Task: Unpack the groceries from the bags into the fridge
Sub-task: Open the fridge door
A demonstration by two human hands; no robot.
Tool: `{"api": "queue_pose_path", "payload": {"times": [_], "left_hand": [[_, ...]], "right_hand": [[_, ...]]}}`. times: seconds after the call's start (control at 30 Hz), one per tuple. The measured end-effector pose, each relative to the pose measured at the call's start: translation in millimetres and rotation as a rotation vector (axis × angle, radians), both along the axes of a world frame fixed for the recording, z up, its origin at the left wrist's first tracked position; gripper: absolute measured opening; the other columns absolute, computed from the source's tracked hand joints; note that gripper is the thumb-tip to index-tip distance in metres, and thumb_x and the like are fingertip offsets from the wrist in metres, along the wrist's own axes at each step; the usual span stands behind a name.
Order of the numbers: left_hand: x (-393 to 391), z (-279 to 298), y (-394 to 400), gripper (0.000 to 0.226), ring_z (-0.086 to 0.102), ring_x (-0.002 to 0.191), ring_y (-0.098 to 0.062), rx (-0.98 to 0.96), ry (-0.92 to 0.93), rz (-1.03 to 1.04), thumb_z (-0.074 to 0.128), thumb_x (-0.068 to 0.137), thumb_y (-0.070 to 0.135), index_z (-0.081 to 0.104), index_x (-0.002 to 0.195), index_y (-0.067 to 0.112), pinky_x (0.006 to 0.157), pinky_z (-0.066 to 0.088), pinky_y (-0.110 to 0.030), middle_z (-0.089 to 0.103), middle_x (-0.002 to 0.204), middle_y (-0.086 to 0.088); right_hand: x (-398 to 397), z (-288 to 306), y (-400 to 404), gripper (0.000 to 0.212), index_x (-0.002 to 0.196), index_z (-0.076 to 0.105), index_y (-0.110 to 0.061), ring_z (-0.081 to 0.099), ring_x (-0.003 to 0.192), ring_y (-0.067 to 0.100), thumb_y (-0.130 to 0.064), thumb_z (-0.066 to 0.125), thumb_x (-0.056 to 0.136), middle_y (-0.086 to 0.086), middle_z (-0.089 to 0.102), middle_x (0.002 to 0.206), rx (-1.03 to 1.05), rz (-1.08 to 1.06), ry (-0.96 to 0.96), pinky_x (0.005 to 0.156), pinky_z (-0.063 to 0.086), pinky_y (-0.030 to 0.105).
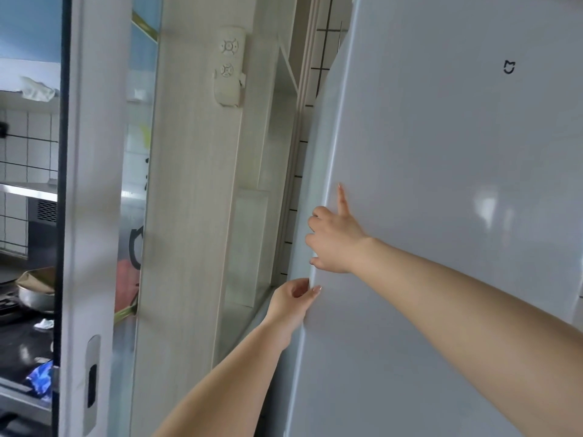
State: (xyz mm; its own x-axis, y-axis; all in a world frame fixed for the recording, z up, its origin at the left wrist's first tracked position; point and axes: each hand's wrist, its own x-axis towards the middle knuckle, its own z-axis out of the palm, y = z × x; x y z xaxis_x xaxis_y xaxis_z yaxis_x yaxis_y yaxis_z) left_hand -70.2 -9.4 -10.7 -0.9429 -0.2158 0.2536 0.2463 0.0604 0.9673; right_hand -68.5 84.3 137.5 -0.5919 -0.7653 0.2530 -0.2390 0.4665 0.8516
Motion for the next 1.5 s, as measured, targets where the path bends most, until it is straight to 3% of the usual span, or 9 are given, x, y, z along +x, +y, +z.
{"api": "queue_pose_path", "payload": {"times": [0.17, 0.33, 0.63, 0.77, 0.87, 1.13, 1.27, 1.37, 1.5], "left_hand": [[13.8, 0.5, 4.9, 0.017, 0.058, 0.081, -0.012, 0.012, 0.003, 0.027, 0.066, 0.084, 0.037, 0.063, 0.092, 0.022, 0.081, 0.048, -0.030, 0.063, 0.089, 0.008], [52.7, -9.0, 24.5, 0.024, 0.060, 0.083, -0.006, -0.035, 0.086, 0.086, 0.068, 0.082, 0.037, 0.063, 0.103, 0.025, 0.080, 0.048, -0.025, 0.067, 0.095, 0.006], [116.6, -16.3, 71.1, 0.027, 0.046, 0.113, 0.005, -0.041, 0.159, 0.091, 0.068, 0.083, 0.037, 0.055, 0.106, 0.030, 0.096, 0.036, -0.021, 0.057, 0.114, 0.016], [144.8, -16.5, 94.0, 0.037, 0.051, 0.094, -0.004, -0.012, 0.182, 0.000, 0.063, 0.074, 0.054, 0.050, 0.102, 0.033, 0.090, 0.041, -0.031, 0.058, 0.104, 0.006], [166.9, -17.8, 113.8, 0.037, 0.053, 0.084, -0.017, -0.033, 0.220, -0.027, 0.059, 0.074, 0.052, 0.048, 0.103, 0.032, 0.079, 0.040, -0.031, 0.063, 0.099, -0.011], [228.3, -30.2, 180.9, 0.033, 0.050, 0.119, 0.005, -0.052, 0.251, 0.012, 0.069, 0.083, 0.025, 0.052, 0.101, 0.047, 0.097, 0.044, -0.022, 0.060, 0.116, 0.020], [266.2, -38.0, 230.3, 0.045, 0.047, 0.120, 0.007, -0.124, 0.291, 0.028, 0.064, 0.086, 0.007, 0.048, 0.110, 0.042, 0.079, 0.044, -0.005, 0.054, 0.123, 0.020], [287.0, -42.5, 269.4, 0.057, 0.048, 0.122, 0.004, -0.180, 0.327, 0.018, 0.067, 0.084, 0.007, 0.044, 0.121, 0.044, 0.085, 0.047, -0.011, 0.052, 0.130, 0.017], [300.0, -43.8, 324.9, 0.086, 0.033, 0.128, 0.008, -0.227, 0.262, 0.061, 0.076, 0.068, 0.037, 0.020, 0.132, 0.052, 0.098, 0.044, -0.019, 0.032, 0.139, 0.021]], "right_hand": [[6.1, -3.8, 6.2, 0.041, 0.110, 0.064, -0.018, 0.039, 0.116, 0.028, -0.048, 0.044, 0.090, 0.007, 0.052, 0.109, -0.062, 0.067, 0.032, 0.096, -0.009, 0.077], [15.9, -15.5, 39.5, 0.035, 0.070, 0.071, -0.017, 0.056, 0.087, 0.024, -0.052, 0.064, 0.069, 0.003, 0.056, 0.076, -0.130, 0.409, 0.249, 0.094, 0.020, 0.080], [70.8, -39.5, 92.6, 0.035, 0.101, 0.066, -0.016, 0.037, 0.134, 0.030, -0.040, 0.057, 0.079, 0.014, 0.051, 0.135, -0.379, 0.646, 0.167, 0.106, 0.021, 0.067], [101.4, -71.4, 119.4, 0.066, 0.136, 0.042, -0.014, 0.019, 0.143, 0.034, -0.034, 0.069, 0.079, 0.021, 0.026, 0.151, -0.702, 0.717, 0.024, 0.114, 0.020, 0.056], [125.3, -100.2, 144.7, 0.078, 0.145, 0.027, -0.014, 0.010, 0.146, 0.031, -0.031, 0.069, 0.081, 0.020, 0.016, 0.155, -0.900, 0.700, -0.075, 0.115, 0.022, 0.052], [190.9, -139.7, 222.3, 0.083, 0.149, 0.017, -0.025, 0.005, 0.146, 0.015, -0.040, 0.062, 0.081, 0.004, 0.005, 0.159, -1.308, 0.723, -0.412, 0.114, 0.030, 0.043], [222.2, -150.7, 273.5, 0.082, 0.148, 0.014, -0.030, 0.008, 0.146, 0.016, -0.042, 0.059, 0.080, 0.006, 0.008, 0.158, -1.355, 0.736, -0.458, 0.111, 0.020, 0.022], [241.2, -157.6, 315.9, 0.082, 0.146, 0.013, -0.032, 0.012, 0.145, 0.015, -0.038, 0.062, 0.081, 0.009, 0.015, 0.156, -1.412, 0.738, -0.501, 0.104, 0.011, -0.001], [260.9, -160.5, 382.6, 0.081, 0.146, 0.019, -0.027, 0.020, 0.141, 0.007, -0.036, 0.066, 0.080, 0.000, 0.025, 0.152, -1.443, 0.704, -0.540, 0.112, 0.030, 0.021]]}}
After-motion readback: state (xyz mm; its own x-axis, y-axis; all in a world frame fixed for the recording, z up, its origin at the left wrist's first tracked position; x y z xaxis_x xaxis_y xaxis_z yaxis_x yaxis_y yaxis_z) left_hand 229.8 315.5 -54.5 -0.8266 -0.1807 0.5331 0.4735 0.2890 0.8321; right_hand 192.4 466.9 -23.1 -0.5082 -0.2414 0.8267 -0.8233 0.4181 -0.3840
